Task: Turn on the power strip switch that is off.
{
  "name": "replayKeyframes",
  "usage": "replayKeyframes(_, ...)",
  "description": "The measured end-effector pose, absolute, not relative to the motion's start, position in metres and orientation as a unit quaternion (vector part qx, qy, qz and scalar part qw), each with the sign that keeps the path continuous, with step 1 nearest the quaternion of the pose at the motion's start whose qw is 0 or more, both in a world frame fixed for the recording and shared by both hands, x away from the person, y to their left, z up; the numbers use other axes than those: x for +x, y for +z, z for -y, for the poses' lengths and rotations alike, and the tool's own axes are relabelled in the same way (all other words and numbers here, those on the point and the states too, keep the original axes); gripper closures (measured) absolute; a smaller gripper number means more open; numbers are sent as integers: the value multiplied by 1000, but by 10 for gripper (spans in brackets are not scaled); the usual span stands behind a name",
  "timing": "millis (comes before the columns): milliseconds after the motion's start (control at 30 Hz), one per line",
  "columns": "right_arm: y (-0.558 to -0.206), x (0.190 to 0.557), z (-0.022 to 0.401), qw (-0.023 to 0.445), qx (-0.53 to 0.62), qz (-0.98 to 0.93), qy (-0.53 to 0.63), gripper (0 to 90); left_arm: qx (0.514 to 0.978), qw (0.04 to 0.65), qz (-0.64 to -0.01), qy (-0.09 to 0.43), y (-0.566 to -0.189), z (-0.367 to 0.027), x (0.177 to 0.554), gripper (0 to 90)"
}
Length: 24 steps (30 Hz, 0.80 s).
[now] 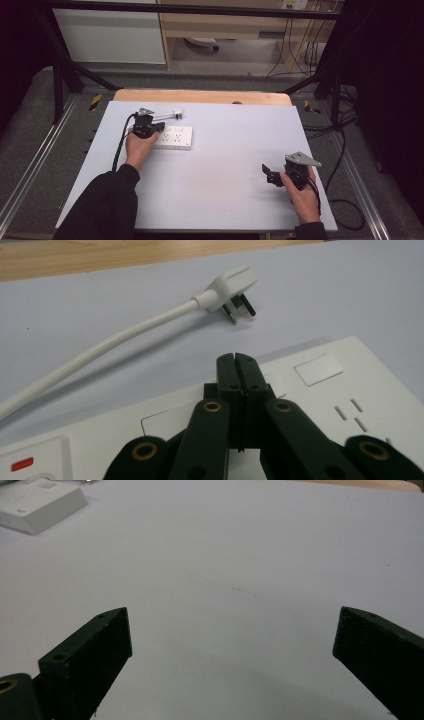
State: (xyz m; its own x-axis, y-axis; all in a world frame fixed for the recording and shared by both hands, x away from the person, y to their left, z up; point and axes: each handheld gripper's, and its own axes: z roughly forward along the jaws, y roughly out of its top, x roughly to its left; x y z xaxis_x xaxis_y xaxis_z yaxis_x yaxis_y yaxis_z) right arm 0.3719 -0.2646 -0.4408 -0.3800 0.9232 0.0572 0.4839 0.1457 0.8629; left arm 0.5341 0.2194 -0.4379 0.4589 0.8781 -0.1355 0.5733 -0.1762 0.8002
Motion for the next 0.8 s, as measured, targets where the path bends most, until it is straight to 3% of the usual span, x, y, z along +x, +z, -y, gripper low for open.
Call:
replayKeyframes(367, -441, 372, 265, 257, 494, -712, 428, 28, 742, 431, -481, 181, -435, -217, 533, 900)
replayKeyframes(800, -441, 372, 265, 257, 494, -712, 427, 28, 735, 440, -483, 181, -428, -217, 530, 748)
